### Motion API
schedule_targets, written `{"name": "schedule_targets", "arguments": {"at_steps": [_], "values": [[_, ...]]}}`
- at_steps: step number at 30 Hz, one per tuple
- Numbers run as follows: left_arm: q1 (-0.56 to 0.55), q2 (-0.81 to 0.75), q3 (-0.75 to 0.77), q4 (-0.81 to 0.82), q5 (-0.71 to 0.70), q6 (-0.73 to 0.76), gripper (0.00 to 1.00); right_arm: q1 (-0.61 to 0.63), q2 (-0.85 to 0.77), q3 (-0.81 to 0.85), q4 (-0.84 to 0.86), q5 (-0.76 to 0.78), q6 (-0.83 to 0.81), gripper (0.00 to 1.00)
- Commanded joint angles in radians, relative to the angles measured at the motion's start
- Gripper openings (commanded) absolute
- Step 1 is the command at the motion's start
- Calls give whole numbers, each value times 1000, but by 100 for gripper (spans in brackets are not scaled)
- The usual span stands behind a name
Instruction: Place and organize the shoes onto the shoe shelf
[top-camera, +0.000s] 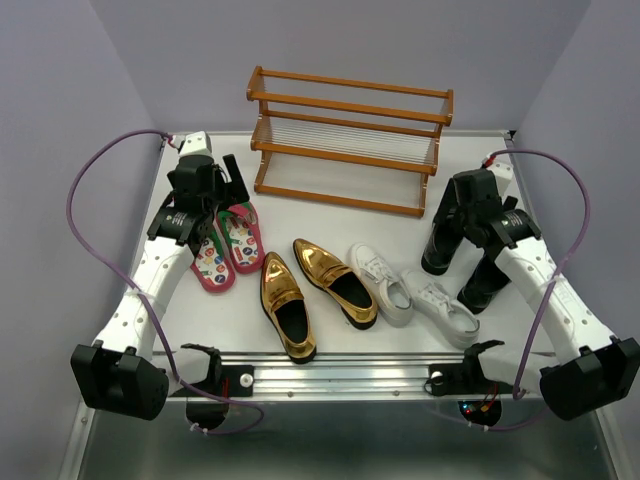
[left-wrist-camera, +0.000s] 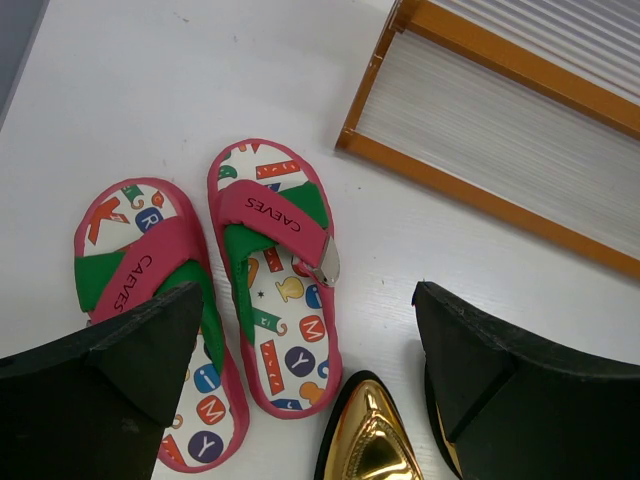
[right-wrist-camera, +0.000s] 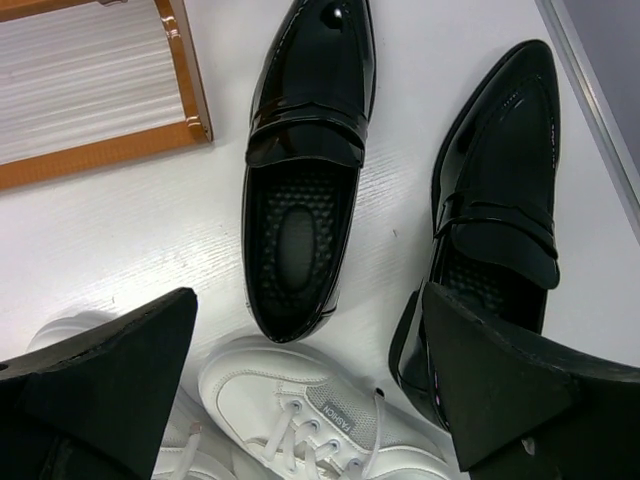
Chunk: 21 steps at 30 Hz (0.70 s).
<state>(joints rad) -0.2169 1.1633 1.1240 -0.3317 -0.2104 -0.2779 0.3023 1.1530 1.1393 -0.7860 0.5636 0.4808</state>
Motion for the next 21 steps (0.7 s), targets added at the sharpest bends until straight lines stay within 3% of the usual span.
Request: {"name": "schedule_targets", "arguments": {"at_steps": [1, 13, 21], "values": [[-7, -8, 46, 22, 5, 17, 99, 0, -33, -16, 59, -39, -28, 100], [-9, -2, 65, 8, 16, 13, 99, 0, -76, -32, 16, -332, -117, 100], [-16, 4, 62, 10, 23, 3, 99, 11, -99, -95, -70, -554, -74, 98]]}}
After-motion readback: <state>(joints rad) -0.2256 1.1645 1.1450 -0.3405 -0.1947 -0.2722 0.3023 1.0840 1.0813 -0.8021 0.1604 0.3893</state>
